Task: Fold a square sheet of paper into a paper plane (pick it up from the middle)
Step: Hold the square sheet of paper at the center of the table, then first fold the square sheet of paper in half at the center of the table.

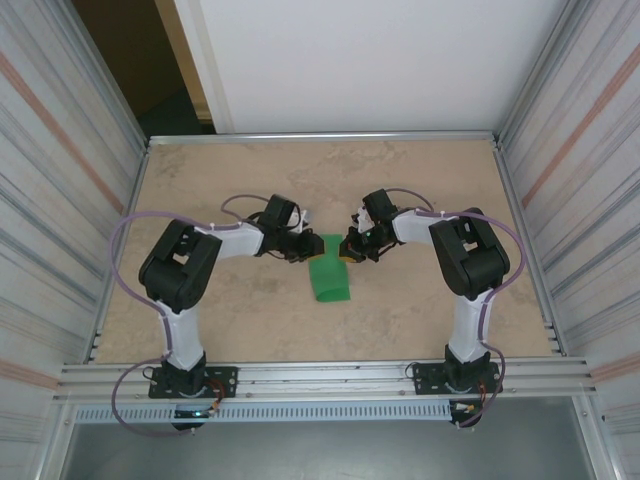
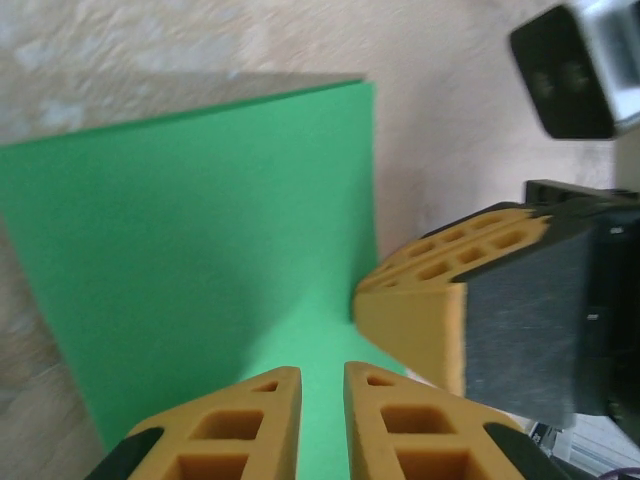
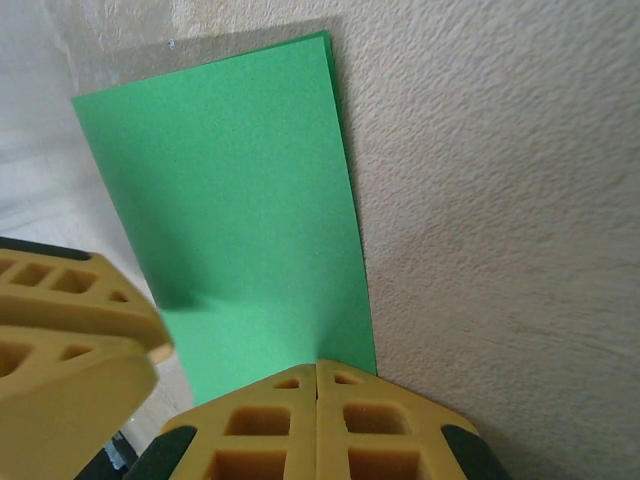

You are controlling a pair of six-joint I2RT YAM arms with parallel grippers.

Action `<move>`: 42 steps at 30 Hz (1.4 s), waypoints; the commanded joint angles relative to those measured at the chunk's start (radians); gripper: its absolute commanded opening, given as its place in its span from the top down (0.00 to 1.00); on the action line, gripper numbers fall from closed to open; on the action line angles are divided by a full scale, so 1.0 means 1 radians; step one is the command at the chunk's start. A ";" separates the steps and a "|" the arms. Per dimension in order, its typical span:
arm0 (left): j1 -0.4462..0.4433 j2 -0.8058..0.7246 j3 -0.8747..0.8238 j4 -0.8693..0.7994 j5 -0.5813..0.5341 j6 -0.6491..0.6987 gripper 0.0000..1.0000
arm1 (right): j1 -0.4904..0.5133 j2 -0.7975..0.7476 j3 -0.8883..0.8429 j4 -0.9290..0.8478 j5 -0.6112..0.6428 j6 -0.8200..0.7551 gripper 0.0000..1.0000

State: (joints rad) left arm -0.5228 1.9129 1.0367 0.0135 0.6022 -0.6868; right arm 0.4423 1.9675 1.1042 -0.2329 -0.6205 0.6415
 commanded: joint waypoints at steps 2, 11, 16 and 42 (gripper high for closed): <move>0.019 0.032 -0.014 0.037 -0.006 -0.025 0.80 | 0.006 0.094 -0.015 -0.130 0.155 -0.039 1.00; 0.094 0.039 -0.064 0.080 -0.015 -0.053 0.80 | 0.034 0.170 0.029 -0.246 0.286 -0.075 1.00; 0.139 0.039 -0.046 0.065 0.002 -0.039 0.78 | 0.041 0.188 0.045 -0.285 0.345 -0.077 1.00; 0.075 0.071 0.036 0.118 0.003 -0.034 0.78 | 0.052 0.202 0.071 -0.313 0.372 -0.057 1.00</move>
State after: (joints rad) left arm -0.4610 1.9438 1.0641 0.1127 0.6064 -0.7017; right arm 0.4896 2.0350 1.2549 -0.4160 -0.5117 0.5900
